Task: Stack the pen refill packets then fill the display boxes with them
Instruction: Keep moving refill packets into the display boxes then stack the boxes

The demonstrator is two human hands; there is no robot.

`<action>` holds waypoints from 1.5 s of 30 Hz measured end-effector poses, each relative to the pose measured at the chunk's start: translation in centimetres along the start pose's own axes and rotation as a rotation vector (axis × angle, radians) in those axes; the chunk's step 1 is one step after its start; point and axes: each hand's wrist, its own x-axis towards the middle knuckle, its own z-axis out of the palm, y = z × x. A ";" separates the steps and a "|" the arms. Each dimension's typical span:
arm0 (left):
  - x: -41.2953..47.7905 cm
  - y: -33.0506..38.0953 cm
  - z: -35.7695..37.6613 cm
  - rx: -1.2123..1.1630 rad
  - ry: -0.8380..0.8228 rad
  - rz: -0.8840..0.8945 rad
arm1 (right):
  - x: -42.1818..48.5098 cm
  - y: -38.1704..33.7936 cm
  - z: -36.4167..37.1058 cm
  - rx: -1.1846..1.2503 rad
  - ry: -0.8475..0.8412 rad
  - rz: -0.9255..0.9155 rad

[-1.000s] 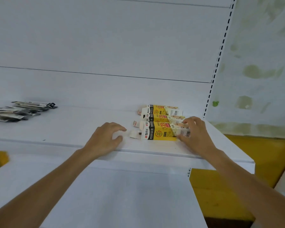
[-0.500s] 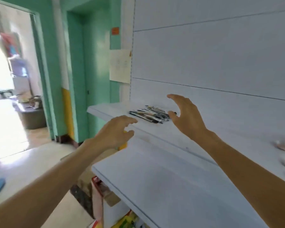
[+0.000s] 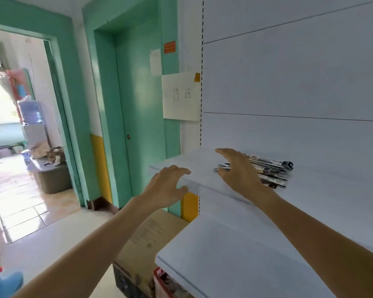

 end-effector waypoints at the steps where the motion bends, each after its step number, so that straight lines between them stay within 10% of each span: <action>1: 1.4 -0.3 0.2 -0.039 0.012 0.005 | 0.6 0.3 0.4 -0.022 -0.006 0.006; 11: 13.7 2.2 4.6 -0.155 -0.038 0.238 | 6.2 9.4 -4.4 -0.200 0.062 0.226; 17: 17.8 1.9 7.8 -0.210 -0.126 0.337 | 4.8 13.1 -5.2 -0.264 -0.232 0.482; 29: 23.1 2.3 11.0 -0.403 -0.363 0.554 | 0.8 15.2 -5.6 -0.150 -0.003 0.623; 45: 23.1 -0.9 9.5 -0.537 -0.179 0.314 | 4.6 11.9 -2.0 -0.158 -0.157 0.620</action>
